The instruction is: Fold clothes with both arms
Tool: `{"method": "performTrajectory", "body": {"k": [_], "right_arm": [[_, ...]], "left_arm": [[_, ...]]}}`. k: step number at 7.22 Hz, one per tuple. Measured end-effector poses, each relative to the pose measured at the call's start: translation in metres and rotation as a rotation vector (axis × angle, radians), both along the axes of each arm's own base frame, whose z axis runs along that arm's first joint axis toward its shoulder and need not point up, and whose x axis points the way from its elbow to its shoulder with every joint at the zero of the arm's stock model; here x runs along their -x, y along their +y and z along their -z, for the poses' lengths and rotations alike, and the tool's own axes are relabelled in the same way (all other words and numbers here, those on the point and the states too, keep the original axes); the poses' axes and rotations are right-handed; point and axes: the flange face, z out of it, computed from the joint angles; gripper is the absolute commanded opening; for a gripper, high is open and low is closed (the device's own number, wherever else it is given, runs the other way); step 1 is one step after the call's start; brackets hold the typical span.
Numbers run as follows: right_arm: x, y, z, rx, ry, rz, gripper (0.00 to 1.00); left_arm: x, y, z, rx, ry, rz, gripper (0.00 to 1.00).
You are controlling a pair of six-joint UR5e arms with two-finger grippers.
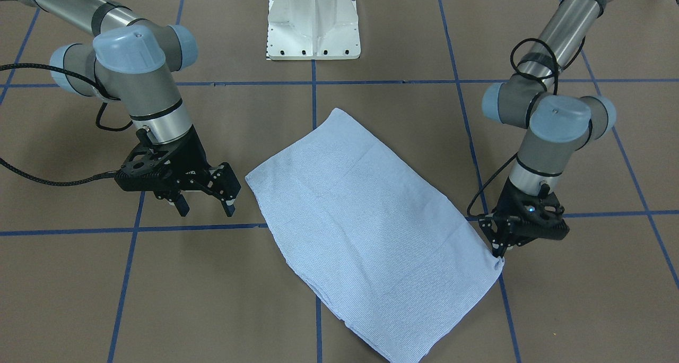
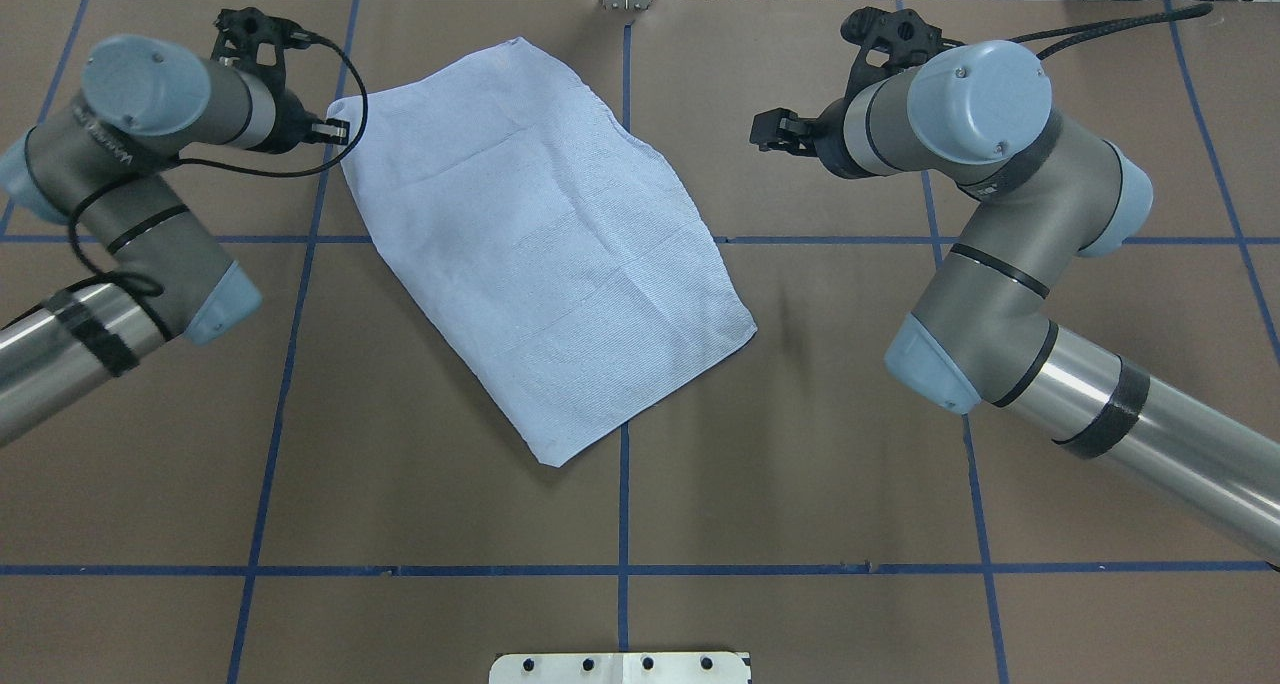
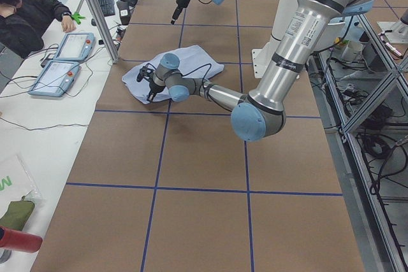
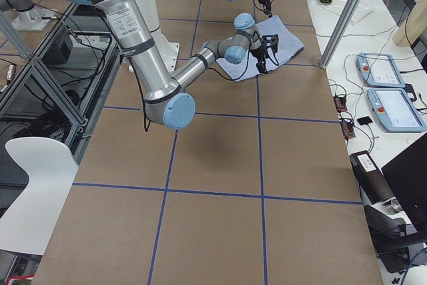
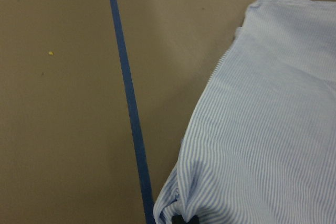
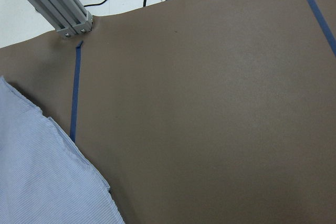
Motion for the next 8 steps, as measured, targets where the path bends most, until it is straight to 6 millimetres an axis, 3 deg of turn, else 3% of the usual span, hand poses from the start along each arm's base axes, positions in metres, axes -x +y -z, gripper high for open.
{"method": "performTrajectory", "body": {"k": [1, 2, 4, 6, 8], "right_arm": [[0.002, 0.004, 0.004, -0.002, -0.006, 0.004, 1.0], [0.008, 0.011, 0.008, -0.003, -0.014, 0.01, 1.0], [0.023, 0.022, 0.016, 0.006, -0.03, 0.019, 1.0], [0.043, 0.031, 0.033, 0.069, -0.043, 0.008, 0.98], [0.079, 0.055, 0.048, 0.205, -0.066, -0.033, 0.98]], "left_arm": [[-0.015, -0.028, 0.014, 0.006, -0.006, 0.007, 0.0], [-0.025, -0.044, 0.026, 0.007, -0.005, 0.009, 0.99], [-0.027, -0.05, 0.038, -0.039, 0.01, -0.064, 1.0], [0.001, -0.024, 0.037, -0.071, 0.06, -0.162, 1.0], [0.024, 0.0, 0.029, -0.085, 0.083, -0.178, 1.0]]}}
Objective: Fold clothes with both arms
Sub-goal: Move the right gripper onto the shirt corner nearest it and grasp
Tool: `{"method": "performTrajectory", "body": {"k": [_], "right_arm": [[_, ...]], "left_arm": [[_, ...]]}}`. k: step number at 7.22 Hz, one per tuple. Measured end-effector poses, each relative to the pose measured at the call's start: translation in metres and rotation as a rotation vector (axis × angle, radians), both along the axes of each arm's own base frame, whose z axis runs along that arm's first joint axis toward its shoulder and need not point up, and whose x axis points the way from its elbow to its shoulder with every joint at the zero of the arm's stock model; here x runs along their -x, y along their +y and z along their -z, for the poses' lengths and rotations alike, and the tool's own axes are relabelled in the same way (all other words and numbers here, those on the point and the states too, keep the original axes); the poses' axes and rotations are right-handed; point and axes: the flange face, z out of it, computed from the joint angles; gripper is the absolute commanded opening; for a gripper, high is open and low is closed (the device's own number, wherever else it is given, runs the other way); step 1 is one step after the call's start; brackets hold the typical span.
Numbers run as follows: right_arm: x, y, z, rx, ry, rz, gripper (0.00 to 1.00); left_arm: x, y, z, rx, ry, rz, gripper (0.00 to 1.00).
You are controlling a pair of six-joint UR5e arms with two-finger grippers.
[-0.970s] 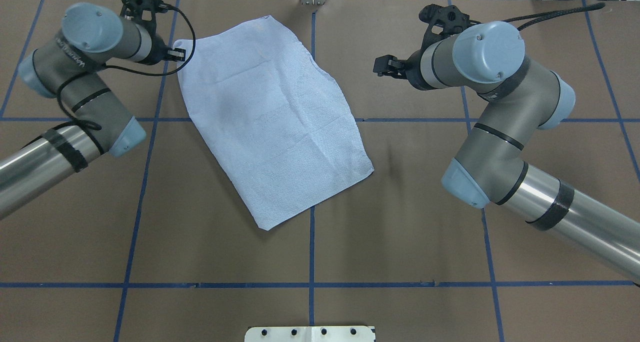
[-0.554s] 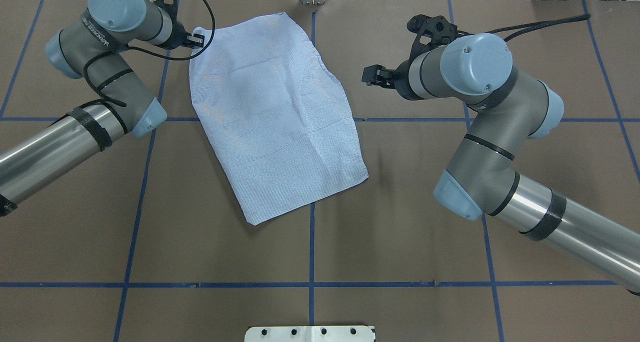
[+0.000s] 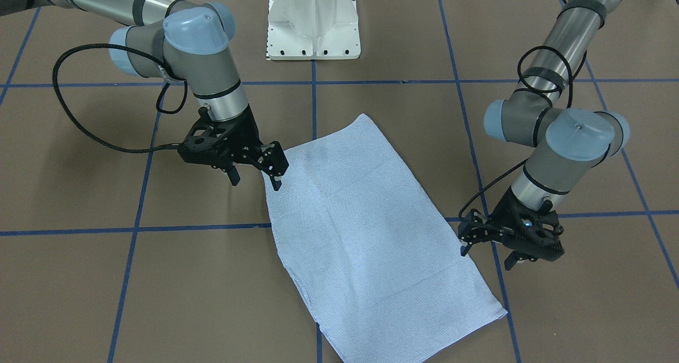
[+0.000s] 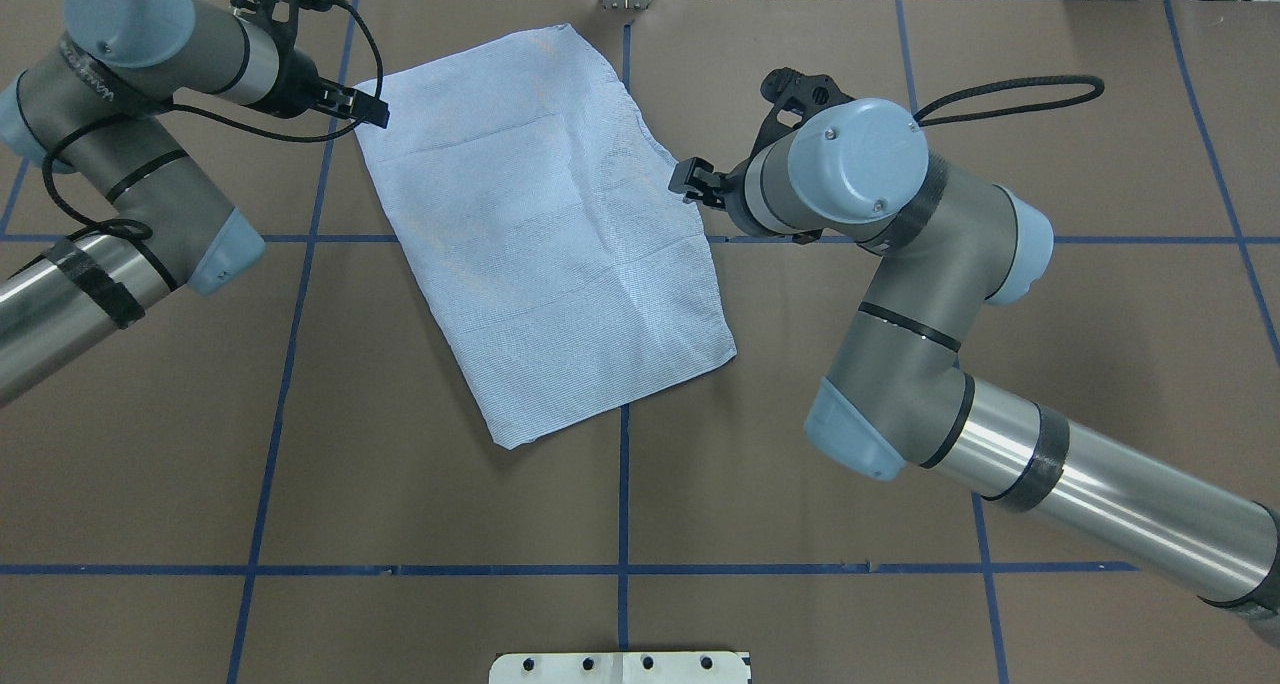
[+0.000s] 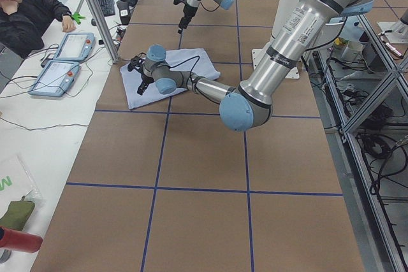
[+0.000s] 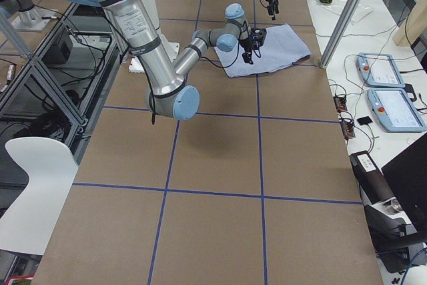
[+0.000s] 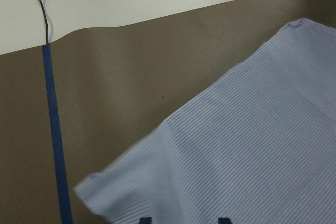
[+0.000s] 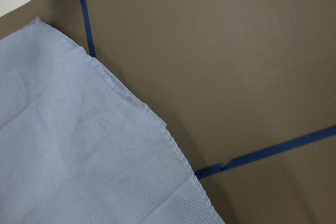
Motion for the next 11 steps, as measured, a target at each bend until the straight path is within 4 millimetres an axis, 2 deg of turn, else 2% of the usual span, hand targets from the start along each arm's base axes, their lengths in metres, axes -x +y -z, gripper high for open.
{"method": "performTrajectory", "body": {"k": [3, 4, 5, 6, 8, 11], "right_arm": [[0.049, 0.042, 0.003, 0.143, 0.027, -0.025, 0.95], [0.063, 0.051, 0.002, 0.164, 0.032, -0.053, 0.9], [0.074, 0.058, -0.001, 0.184, 0.035, -0.07, 0.77], [0.083, 0.062, -0.004, 0.203, 0.039, -0.082, 0.73], [0.103, 0.059, -0.008, 0.249, 0.043, -0.119, 0.73], [0.11, 0.056, -0.02, 0.262, 0.068, -0.127, 0.74]], "left_arm": [[0.006, 0.008, -0.005, 0.001, 0.003, 0.002, 1.0], [0.007, 0.008, -0.006, 0.001, 0.002, 0.003, 1.0], [0.007, 0.008, -0.006, 0.001, 0.002, 0.003, 1.0], [0.007, 0.008, -0.006, 0.0, 0.002, 0.004, 1.0], [0.008, 0.008, -0.006, -0.001, 0.002, 0.006, 1.0], [0.007, 0.008, -0.006, -0.001, 0.003, 0.003, 1.0]]}}
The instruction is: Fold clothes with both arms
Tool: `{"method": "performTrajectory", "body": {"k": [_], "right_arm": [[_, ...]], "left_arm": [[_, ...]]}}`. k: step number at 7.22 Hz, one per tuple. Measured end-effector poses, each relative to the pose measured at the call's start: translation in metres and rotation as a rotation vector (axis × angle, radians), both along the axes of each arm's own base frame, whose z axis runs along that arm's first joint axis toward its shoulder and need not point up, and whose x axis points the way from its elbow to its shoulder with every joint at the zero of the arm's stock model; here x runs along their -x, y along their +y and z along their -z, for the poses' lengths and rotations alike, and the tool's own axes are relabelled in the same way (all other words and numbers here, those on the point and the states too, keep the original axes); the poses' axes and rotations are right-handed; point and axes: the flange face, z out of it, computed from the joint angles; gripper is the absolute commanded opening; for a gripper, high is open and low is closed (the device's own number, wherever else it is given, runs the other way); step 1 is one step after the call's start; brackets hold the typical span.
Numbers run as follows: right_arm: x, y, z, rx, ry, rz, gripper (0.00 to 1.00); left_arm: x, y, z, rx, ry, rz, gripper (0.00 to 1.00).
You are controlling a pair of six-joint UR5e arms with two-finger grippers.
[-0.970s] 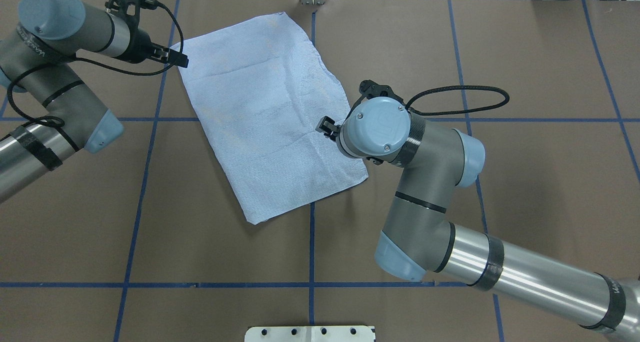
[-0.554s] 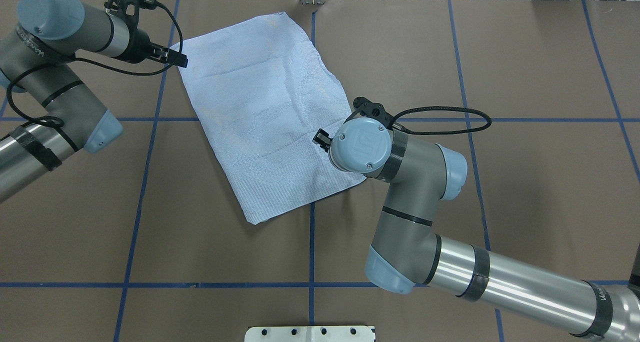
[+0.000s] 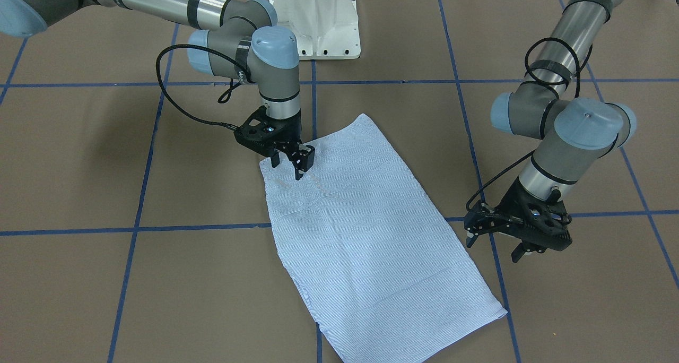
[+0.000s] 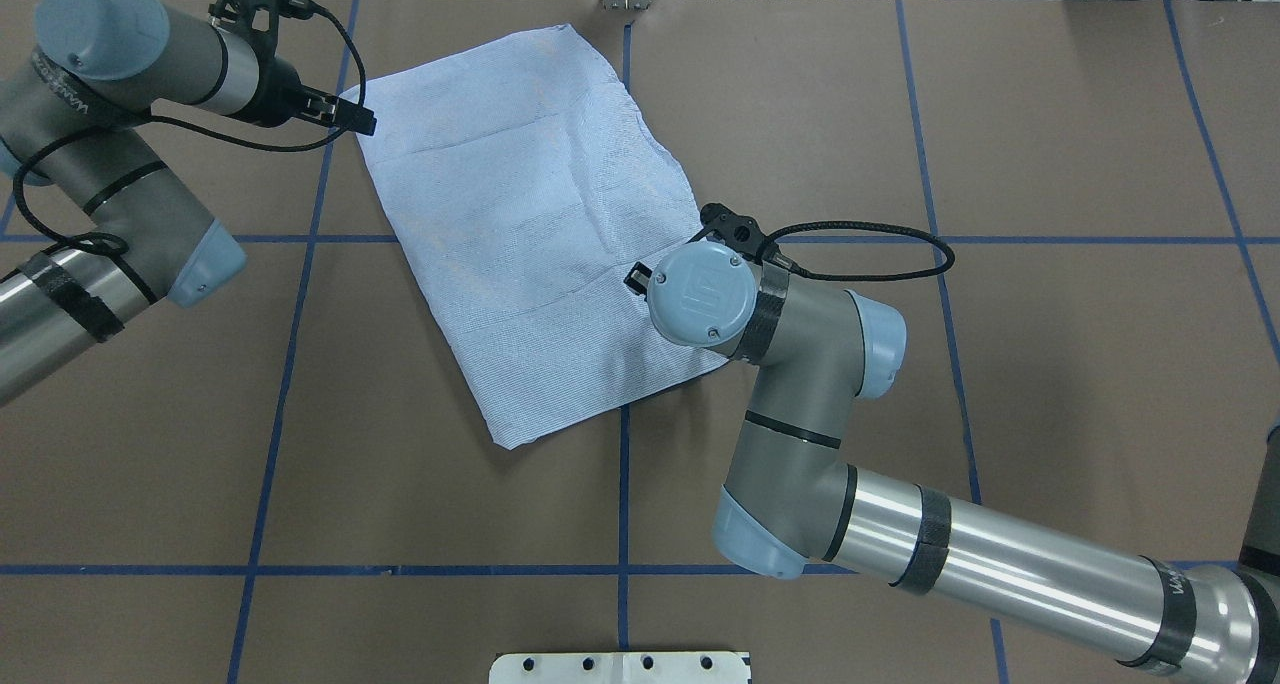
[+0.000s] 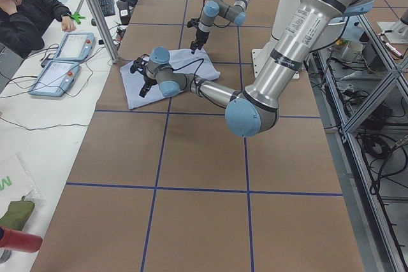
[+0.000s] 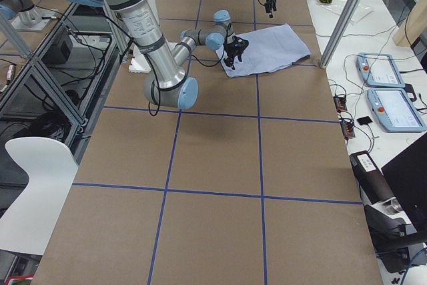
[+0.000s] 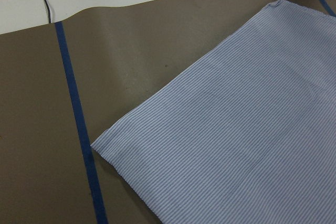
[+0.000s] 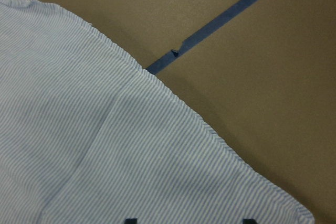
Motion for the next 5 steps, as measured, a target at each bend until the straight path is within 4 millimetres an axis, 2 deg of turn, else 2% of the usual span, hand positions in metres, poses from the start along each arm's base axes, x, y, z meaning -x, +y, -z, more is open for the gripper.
{"method": "performTrajectory", "body": {"k": [3, 4, 5], "right_arm": [[0.0028, 0.0046, -0.012, 0.002, 0.019, 0.003, 0.71], [0.0049, 0.0072, -0.0135, -0.001, 0.023, 0.002, 0.66], [0.0072, 0.0098, -0.0146, -0.001, 0.025, 0.001, 0.56]], "left_arm": [[-0.0006, 0.0, 0.0005, -0.001, 0.0, -0.001, 1.0], [-0.0005, 0.0001, 0.0001, -0.001, -0.001, 0.0, 1.0], [-0.0003, 0.0002, 0.0, -0.001, -0.001, -0.001, 1.0]]}}
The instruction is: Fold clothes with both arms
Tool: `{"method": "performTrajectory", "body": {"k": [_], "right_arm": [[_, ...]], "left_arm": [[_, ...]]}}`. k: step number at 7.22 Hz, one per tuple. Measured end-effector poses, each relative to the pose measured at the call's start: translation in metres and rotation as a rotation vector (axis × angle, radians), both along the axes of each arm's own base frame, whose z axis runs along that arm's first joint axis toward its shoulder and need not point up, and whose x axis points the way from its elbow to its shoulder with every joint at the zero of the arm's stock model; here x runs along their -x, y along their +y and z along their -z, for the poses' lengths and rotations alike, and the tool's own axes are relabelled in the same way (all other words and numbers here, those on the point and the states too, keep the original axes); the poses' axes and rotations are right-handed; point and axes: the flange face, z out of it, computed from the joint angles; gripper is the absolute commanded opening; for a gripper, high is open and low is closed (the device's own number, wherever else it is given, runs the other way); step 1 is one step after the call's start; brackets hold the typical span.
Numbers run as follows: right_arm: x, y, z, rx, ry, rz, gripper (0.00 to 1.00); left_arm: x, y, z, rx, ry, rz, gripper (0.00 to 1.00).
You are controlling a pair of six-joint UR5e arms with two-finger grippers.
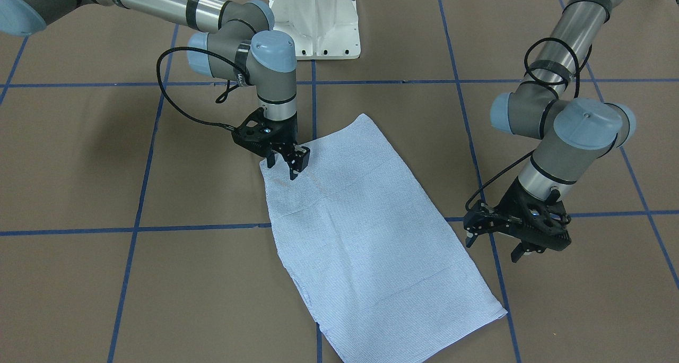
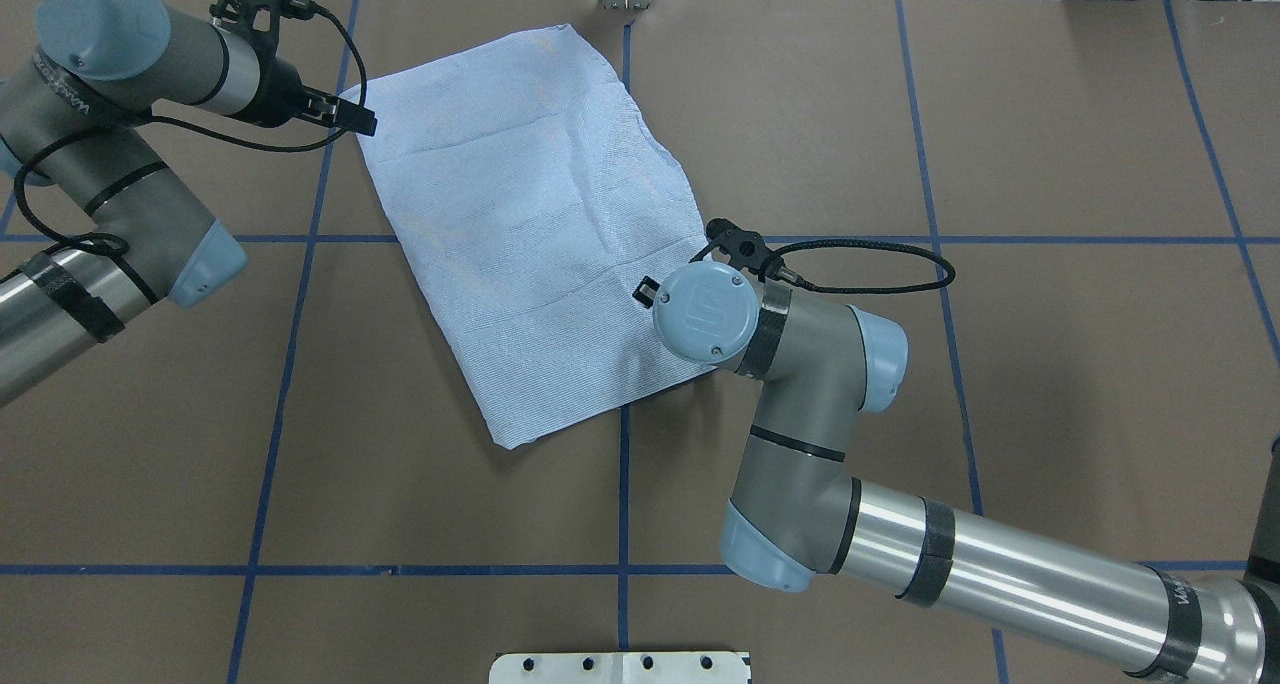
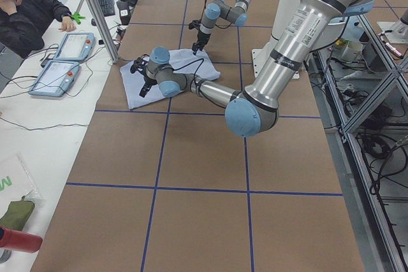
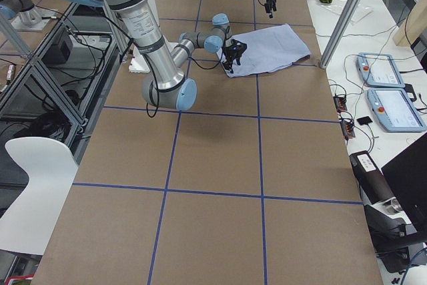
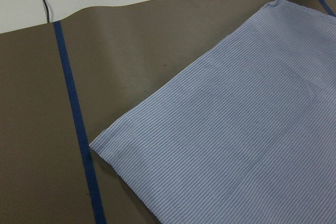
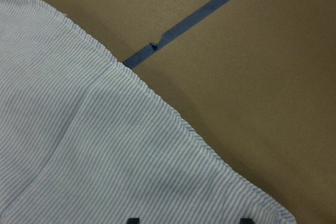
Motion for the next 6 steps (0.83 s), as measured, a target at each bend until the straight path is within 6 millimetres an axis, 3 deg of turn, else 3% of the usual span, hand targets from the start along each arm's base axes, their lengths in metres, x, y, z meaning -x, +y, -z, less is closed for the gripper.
{"method": "performTrajectory", "body": {"k": [3, 6], "right_arm": [[0.0066, 0.004, 0.0038, -0.012, 0.0, -0.033, 0.01], [0.0082, 0.0055, 0.0084, 0.004, -0.016, -0.064, 0.0]], "left_arm": [[0.0008, -0.0003, 0.0001, 0.0, 0.0, 0.0, 1.0], [0.001, -0.0001, -0.001, 0.001, -0.001, 0.001, 1.0]]}}
